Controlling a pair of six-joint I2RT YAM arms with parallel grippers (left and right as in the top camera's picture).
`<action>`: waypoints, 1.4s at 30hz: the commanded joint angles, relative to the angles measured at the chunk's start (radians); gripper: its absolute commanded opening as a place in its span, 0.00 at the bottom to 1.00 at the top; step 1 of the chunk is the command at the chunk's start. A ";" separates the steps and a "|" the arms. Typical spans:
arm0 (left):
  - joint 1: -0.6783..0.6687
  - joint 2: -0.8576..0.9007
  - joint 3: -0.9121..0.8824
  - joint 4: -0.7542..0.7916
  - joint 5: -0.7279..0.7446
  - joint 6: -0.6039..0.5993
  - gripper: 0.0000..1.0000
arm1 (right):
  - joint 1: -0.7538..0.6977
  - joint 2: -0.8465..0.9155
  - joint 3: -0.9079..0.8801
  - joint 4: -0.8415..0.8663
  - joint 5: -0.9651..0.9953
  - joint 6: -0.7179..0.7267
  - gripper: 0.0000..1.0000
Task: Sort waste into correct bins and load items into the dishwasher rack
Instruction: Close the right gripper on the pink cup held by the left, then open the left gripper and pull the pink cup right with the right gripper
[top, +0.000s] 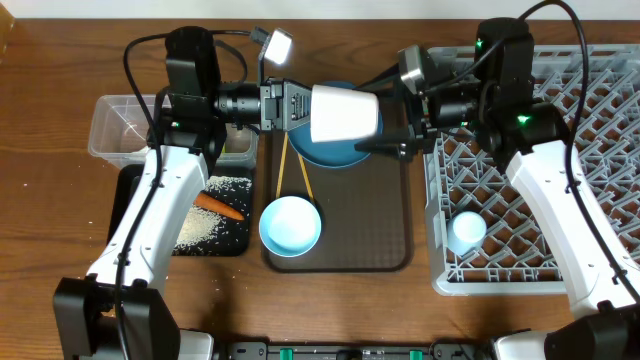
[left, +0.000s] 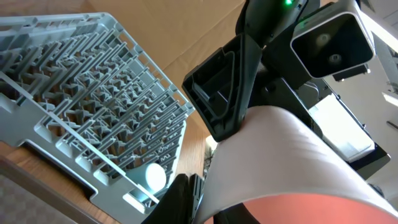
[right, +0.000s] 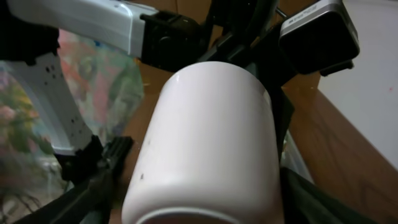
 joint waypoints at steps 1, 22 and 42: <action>-0.002 -0.001 0.006 0.002 -0.013 0.014 0.13 | 0.023 0.006 -0.001 0.013 -0.047 0.031 0.77; -0.002 -0.001 0.006 0.003 -0.032 0.018 0.14 | 0.047 0.006 -0.001 0.037 0.040 0.090 0.78; 0.001 -0.001 0.006 0.015 -0.047 0.016 0.06 | 0.017 0.006 -0.001 0.009 0.051 0.141 0.90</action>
